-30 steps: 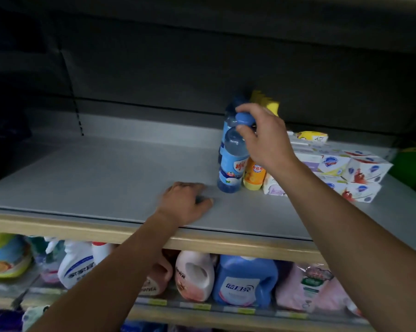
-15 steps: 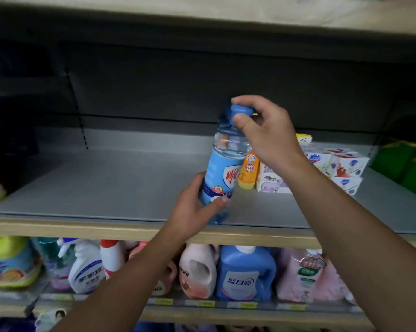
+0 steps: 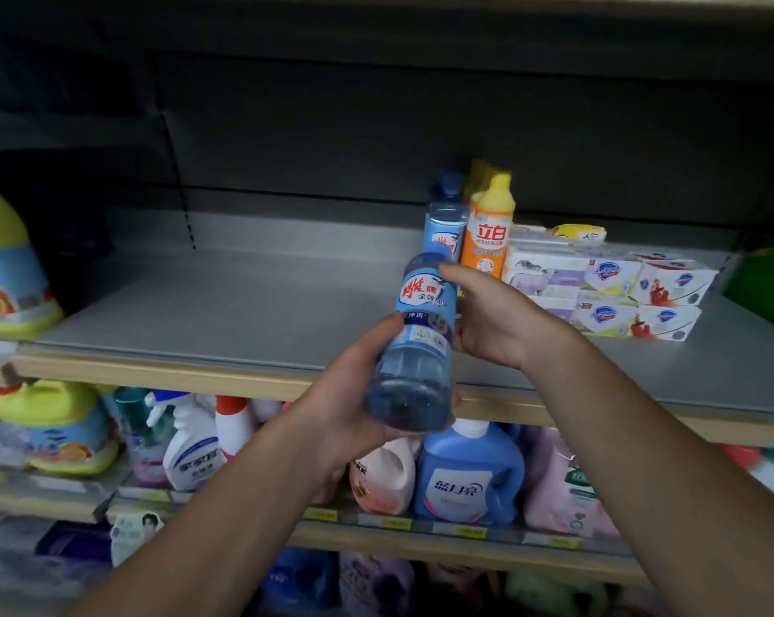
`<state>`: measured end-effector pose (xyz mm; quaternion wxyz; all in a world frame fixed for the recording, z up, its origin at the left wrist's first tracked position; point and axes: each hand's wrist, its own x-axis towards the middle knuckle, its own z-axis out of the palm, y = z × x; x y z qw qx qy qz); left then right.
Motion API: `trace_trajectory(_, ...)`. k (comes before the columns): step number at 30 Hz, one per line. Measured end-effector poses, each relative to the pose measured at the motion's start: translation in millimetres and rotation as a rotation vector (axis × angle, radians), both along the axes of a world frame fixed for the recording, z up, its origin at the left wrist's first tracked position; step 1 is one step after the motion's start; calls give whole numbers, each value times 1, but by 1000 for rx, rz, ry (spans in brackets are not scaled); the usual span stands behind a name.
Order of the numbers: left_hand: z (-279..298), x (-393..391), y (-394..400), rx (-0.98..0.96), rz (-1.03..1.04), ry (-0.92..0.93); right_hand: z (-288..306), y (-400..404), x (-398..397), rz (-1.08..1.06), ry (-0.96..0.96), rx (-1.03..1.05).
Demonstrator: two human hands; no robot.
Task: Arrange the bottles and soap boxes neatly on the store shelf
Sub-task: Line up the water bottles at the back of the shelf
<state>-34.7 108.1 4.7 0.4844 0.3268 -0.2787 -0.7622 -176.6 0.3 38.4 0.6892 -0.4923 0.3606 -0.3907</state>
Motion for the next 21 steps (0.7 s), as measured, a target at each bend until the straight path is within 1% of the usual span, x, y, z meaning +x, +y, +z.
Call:
trace_trajectory(2,5,1,-2,54,-6,93,-9,-4,10,-19,47,31)
trace_trajectory(3,6,2,-4,60,-8,106,-12,-6,14,-34,57,23)
trace_trajectory(5,8,6,-6,48,-12,83,-14,-11,17,-70,47,-12)
trace_trajectory(7,8,10,-9,23,13,-17,-11,-15,18,-120,43,-65)
trace_trajectory(9,4,13,-14,-77,106,-231,-5,-18,18,-175,102,-152)
trace_trajectory(12,-10,11,-19,-355,366,-737,1,-19,21,-301,207,-313)
trace_trajectory(13,-16,10,-21,-442,441,-878,3,-19,23,-346,238,-357)
trace_trajectory(14,-21,9,-22,-502,511,-972,4,-18,25,-375,271,-399)
trace_trajectory(15,-24,8,-23,-543,559,-1000,5,-18,27,-383,294,-443)
trace_trajectory(16,-26,9,-24,-557,568,-942,6,-18,29,-371,306,-474)
trace_trajectory(17,-26,10,-25,-532,532,-799,7,-19,29,-342,295,-470)
trace_trajectory(18,-23,11,-24,-458,452,-594,8,-21,27,-296,251,-416)
trace_trajectory(19,-21,13,-23,-355,353,-385,8,-23,24,-228,152,-324)
trace_trajectory(20,-19,17,-21,-255,242,-214,7,-25,22,-141,12,-213)
trace_trajectory(21,-17,20,-19,-187,136,-87,5,-27,19,-57,-118,-116)
